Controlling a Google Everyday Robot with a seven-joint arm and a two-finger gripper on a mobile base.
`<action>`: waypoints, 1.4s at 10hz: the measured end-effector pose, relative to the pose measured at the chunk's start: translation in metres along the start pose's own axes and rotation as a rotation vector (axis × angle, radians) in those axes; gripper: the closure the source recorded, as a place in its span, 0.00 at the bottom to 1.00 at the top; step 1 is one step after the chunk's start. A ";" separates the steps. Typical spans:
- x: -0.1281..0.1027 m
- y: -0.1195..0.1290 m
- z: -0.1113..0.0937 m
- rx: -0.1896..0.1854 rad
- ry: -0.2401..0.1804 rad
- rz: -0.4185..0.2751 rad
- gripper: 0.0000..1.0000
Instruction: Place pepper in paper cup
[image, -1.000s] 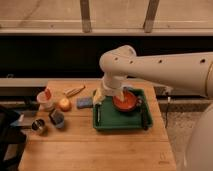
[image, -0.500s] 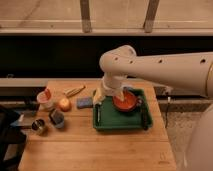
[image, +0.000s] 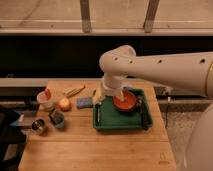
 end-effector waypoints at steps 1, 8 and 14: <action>-0.010 0.005 -0.005 -0.017 -0.027 -0.028 0.20; -0.097 0.139 -0.014 -0.042 -0.149 -0.365 0.20; -0.107 0.166 -0.013 -0.058 -0.161 -0.429 0.20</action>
